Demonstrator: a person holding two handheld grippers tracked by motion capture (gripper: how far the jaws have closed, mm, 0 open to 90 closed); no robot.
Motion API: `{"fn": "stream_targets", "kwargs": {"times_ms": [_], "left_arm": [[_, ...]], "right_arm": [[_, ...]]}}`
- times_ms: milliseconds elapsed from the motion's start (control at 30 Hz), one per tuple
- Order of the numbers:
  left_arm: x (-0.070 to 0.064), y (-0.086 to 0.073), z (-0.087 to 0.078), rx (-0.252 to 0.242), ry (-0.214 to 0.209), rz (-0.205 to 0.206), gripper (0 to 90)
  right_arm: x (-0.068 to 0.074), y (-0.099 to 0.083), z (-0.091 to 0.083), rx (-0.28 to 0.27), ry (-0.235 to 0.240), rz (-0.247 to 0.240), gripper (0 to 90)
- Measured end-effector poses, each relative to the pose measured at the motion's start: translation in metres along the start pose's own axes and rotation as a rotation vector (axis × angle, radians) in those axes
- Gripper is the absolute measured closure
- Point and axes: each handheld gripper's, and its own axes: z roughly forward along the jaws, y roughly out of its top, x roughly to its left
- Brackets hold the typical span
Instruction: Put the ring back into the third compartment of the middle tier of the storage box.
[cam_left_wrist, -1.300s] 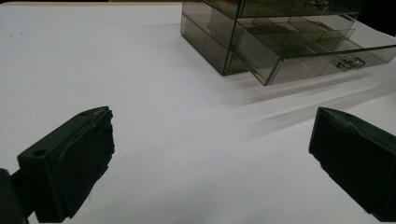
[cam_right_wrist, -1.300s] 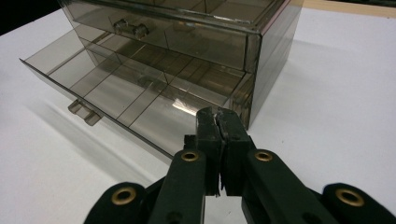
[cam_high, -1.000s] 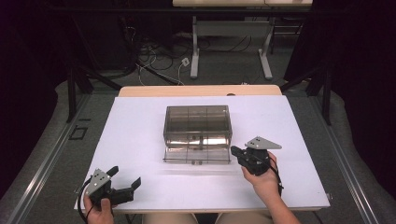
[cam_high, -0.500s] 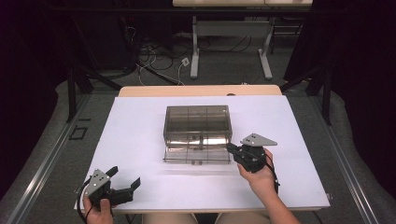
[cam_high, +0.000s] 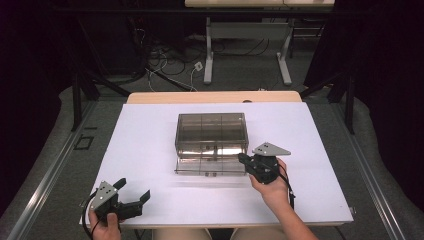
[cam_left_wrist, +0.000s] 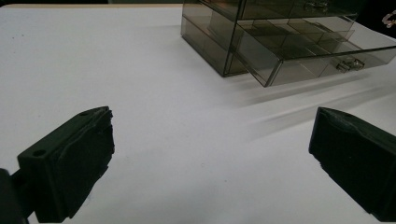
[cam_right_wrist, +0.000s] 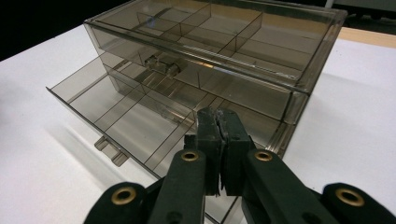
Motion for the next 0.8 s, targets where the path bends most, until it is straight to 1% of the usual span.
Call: {"fn": "stream_targets", "kwargs": {"times_ms": [67,100,133,400,433,733,800], "left_arm": [[0.000,0.000,0.000,0.000,0.000,0.000,0.4],[0.000,0.000,0.000,0.000,-0.001,0.002,0.4],[0.000,0.000,0.000,0.001,-0.001,0.002,0.4],[0.000,0.000,0.000,0.000,-0.001,0.000,0.4],[0.000,0.000,0.000,0.000,-0.001,0.000,0.4],[0.000,0.000,0.000,-0.001,-0.001,-0.001,0.4],[0.000,0.000,0.000,-0.001,-0.001,0.000,0.4]], "right_arm": [[0.001,0.000,0.002,0.010,0.006,0.001,88.8],[0.002,0.000,0.004,0.011,0.006,0.008,88.8],[0.002,0.000,0.005,0.008,0.008,-0.001,88.8],[0.005,-0.001,0.012,0.017,0.019,0.009,88.7],[0.005,-0.001,0.013,0.018,0.017,0.001,88.7],[0.007,-0.002,0.014,0.008,0.016,0.005,88.6],[0.007,-0.002,0.014,0.017,0.019,0.001,88.6]]}}
